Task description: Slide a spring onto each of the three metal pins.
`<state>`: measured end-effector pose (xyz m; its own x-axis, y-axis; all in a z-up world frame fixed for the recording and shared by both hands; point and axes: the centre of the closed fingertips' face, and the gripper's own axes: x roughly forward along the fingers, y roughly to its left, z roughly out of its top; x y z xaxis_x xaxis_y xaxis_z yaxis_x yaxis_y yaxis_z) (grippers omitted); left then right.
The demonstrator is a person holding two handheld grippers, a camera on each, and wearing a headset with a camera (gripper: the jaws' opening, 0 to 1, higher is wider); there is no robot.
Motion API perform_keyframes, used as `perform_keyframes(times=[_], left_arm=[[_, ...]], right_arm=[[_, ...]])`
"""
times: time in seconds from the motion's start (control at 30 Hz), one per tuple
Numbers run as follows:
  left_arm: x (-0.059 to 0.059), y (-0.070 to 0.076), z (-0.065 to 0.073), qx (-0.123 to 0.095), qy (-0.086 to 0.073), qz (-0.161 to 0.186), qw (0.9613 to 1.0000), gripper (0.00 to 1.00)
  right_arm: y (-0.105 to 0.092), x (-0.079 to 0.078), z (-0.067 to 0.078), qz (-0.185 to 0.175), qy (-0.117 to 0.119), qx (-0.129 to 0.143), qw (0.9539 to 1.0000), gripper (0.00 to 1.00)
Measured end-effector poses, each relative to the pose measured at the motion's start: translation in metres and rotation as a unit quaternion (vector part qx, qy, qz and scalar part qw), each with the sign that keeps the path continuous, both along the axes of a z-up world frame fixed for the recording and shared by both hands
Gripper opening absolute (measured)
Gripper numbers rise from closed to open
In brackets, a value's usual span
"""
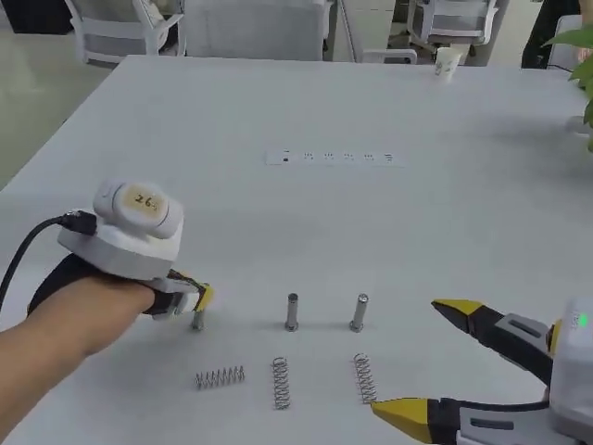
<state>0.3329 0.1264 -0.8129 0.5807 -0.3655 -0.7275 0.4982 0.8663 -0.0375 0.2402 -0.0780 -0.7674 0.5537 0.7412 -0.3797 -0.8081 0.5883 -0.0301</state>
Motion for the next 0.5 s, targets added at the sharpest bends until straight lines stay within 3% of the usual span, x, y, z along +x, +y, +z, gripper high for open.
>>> perform_keyframes(times=[0.27, 0.33, 0.4, 0.43, 0.47, 0.5], left_arm=[[-0.0013, -0.0023, -0.0003, -0.011, -0.004, 0.003, 0.9999, 0.00], [0.0014, -0.0029, 0.0032, -0.013, -0.023, 0.004, 0.9996, 0.00], [-0.0001, -0.0042, 0.0011, -0.018, -0.014, 0.003, 0.9997, 0.00], [-0.0038, -0.0050, -0.0018, -0.021, -0.001, 0.004, 0.9998, 0.00], [-0.0001, -0.0059, 0.0000, -0.022, -0.012, 0.003, 0.9997, 0.00], [-0.0005, -0.0063, -0.0021, -0.017, -0.008, 0.002, 0.9998, 0.00]], right_arm=[[0.0003, -0.0002, 0.0003, 0.001, 0.000, -0.002, 1.0000, 0.81], [0.0002, -0.0003, -0.0001, 0.001, 0.000, -0.003, 1.0000, 0.81], [0.0002, -0.0006, -0.0004, 0.001, 0.001, -0.004, 1.0000, 0.81], [0.0002, -0.0007, -0.0005, 0.001, 0.001, -0.004, 1.0000, 0.81], [0.0002, -0.0009, -0.0009, 0.002, 0.002, -0.005, 1.0000, 0.81], [0.0003, -0.0009, -0.0010, 0.002, 0.002, -0.005, 1.0000, 0.81]])
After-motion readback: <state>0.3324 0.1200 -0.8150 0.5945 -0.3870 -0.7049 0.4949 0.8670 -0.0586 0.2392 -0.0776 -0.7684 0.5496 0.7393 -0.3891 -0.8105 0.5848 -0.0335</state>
